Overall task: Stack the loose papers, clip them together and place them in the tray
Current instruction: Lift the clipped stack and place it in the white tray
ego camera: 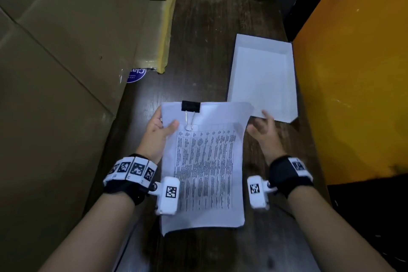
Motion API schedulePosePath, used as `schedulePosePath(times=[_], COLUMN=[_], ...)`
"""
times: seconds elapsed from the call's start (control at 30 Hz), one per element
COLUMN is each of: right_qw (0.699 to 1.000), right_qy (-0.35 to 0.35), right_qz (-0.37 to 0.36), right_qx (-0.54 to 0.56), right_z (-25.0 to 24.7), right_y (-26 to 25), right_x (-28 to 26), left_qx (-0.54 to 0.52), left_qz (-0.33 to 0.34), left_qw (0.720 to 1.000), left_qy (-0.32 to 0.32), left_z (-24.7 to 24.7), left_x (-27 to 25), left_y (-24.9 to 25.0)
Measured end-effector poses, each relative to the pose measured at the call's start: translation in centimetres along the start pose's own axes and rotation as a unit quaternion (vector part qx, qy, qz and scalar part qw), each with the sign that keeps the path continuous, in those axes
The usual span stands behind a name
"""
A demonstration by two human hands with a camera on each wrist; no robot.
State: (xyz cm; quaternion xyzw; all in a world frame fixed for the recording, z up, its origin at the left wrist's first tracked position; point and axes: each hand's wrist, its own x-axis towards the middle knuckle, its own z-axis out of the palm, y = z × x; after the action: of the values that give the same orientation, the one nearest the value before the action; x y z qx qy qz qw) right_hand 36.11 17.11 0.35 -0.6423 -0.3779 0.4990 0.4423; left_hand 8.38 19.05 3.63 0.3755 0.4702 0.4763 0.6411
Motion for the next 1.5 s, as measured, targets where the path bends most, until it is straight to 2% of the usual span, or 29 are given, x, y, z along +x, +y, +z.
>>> schedulePosePath(times=[0.07, 0.13, 0.23, 0.43, 0.53, 0.63, 0.7, 0.77, 0.87, 1.07, 1.13, 1.23, 1.27, 1.33, 1.37, 1.43, 1.5], right_qw=[0.992, 0.981, 0.976, 0.977, 0.984, 0.986, 0.986, 0.986, 0.989, 0.993, 0.994, 0.993, 0.991, 0.98, 0.974, 0.962, 0.955], right_qy=[-0.069, -0.127, -0.15, -0.137, -0.093, -0.05, -0.027, -0.005, 0.023, 0.036, 0.052, 0.093, 0.105, 0.12, 0.127, 0.131, 0.141], right_qz=[0.098, 0.144, 0.154, 0.161, 0.154, 0.152, 0.154, 0.147, 0.121, 0.062, 0.053, 0.064, 0.06, 0.059, 0.068, 0.093, 0.098], right_qx=[0.039, 0.037, 0.032, 0.0, 0.022, 0.039, 0.066, 0.083, 0.086, 0.092, 0.074, -0.019, -0.063, -0.147, -0.178, -0.219, -0.242], right_z=[-0.4, 0.2, 0.8, -1.5, -2.8, -4.1, -5.0, -5.9, -7.3, -10.6, -11.5, -12.0, -11.9, -11.5, -11.1, -10.1, -9.2], right_y=[3.5, 5.5, 6.2, 6.2, 6.2, 5.8, 5.5, 4.9, 3.5, -2.8, -4.9, -5.8, -5.4, -4.3, -3.6, -2.2, -1.2], right_x=[-1.1, -2.5, -4.4, -7.1, -7.9, -8.5, -8.5, -7.5, -4.7, 4.6, 7.9, 12.3, 13.4, 14.8, 15.2, 15.6, 15.8], left_qx=[-0.021, -0.038, -0.052, -0.057, -0.001, 0.149, 0.199, 0.226, 0.22, 0.238, 0.22, 0.194, 0.227, 0.351, 0.382, 0.392, 0.443], left_qz=[0.005, 0.004, 0.005, -0.044, -0.112, -0.175, -0.195, -0.212, -0.2, -0.118, -0.119, -0.16, -0.162, -0.144, -0.139, -0.132, -0.132], left_qw=[1.0, 0.999, 0.998, 0.993, 0.992, 0.973, 0.957, 0.944, 0.95, 0.962, 0.967, 0.968, 0.96, 0.924, 0.913, 0.91, 0.887], left_qy=[-0.003, 0.006, 0.041, 0.092, 0.061, -0.017, -0.08, -0.114, -0.097, -0.059, -0.043, -0.023, -0.028, -0.035, -0.031, -0.016, 0.001], left_z=[-0.1, 0.0, 0.5, 1.7, 2.5, 3.0, 3.5, 4.8, 7.8, 14.0, 15.7, 17.5, 17.9, 18.5, 18.8, 19.2, 19.7], left_x=[0.6, 1.4, 2.5, 4.0, 2.9, -0.8, -3.6, -4.9, -2.6, 7.3, 10.5, 14.7, 15.8, 17.5, 17.9, 18.7, 19.1], left_y=[0.7, 1.2, 1.8, 1.3, -0.6, -4.5, -7.0, -8.0, -7.0, -3.4, -2.7, -3.2, -3.6, -4.8, -5.3, -6.7, -7.6])
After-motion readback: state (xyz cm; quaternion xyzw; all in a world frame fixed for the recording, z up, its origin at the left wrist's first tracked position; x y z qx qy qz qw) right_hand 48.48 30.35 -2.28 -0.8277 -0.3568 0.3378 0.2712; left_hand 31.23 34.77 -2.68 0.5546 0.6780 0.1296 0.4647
